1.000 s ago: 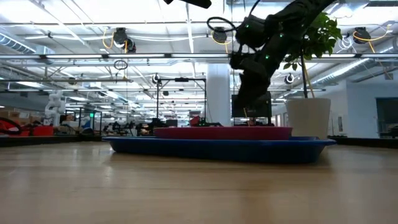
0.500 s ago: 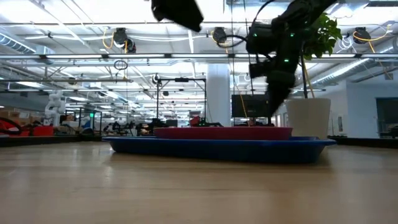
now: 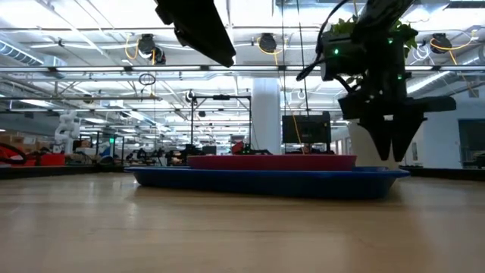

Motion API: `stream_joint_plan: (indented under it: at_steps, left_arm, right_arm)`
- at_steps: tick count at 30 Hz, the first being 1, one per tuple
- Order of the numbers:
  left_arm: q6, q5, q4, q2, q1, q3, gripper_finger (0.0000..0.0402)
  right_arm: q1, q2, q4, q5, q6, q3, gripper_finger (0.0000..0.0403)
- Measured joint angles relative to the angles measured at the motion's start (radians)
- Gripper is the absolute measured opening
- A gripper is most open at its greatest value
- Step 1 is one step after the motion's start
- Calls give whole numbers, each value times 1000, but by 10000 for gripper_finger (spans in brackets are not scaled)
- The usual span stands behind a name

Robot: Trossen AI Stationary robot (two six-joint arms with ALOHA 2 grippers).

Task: Pick and place plate/cup/fork/spoon on tray
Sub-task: Adjust the blue tray

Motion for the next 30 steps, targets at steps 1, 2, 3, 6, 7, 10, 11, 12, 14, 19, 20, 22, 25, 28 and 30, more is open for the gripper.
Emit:
stream_joint_plan:
  at_steps: [1, 2, 3, 6, 7, 10, 11, 12, 14, 19, 20, 22, 25, 28, 30]
  left_arm:
    - [4, 0, -3, 0, 0, 0, 168]
    - [11, 0, -4, 0, 0, 0, 168]
    - [14, 0, -4, 0, 0, 0, 168]
    - [17, -1, -9, 0, 0, 0, 168]
    - [19, -1, -11, 0, 0, 0, 168]
    - [28, 0, -14, 0, -2, 0, 168]
    - [31, -1, -15, 0, -3, 0, 168]
    - [39, 0, -15, 0, -4, 0, 168]
    - [49, 0, -15, 0, -4, 0, 168]
    - [50, -1, -30, 0, -4, 0, 168]
    - [50, -1, -32, 0, -5, 0, 168]
    - [47, -1, -32, 0, -8, 0, 168]
    - [54, 0, -18, 0, -10, 0, 168]
    - [54, 0, -6, 0, -11, 0, 168]
    - [54, 0, -6, 0, -10, 0, 168]
  right_arm:
    - [12, -7, 3, 0, -12, 0, 122]
    - [24, -13, 7, -3, -32, 0, 121]
    - [37, -19, 8, -4, -53, 0, 121]
    - [74, -23, 0, -5, -144, 0, 123]
    - [85, -23, -8, -5, -175, 0, 124]
    - [110, -23, -17, 8, -240, 0, 127]
    - [116, -23, -12, 23, -253, 0, 128]
    - [120, -23, -6, 33, -264, 0, 128]
    - [124, -23, 0, 49, -282, 0, 128]
    - [129, -23, 64, 41, -309, -37, 128]
    - [132, -23, 73, 36, -311, -49, 128]
    - [139, -23, 101, 29, -318, -71, 128]
    - [147, -23, 155, 27, -326, -96, 128]
    - [151, -23, 206, 44, -339, -117, 128]
    - [150, -22, 240, 48, -335, -123, 128]
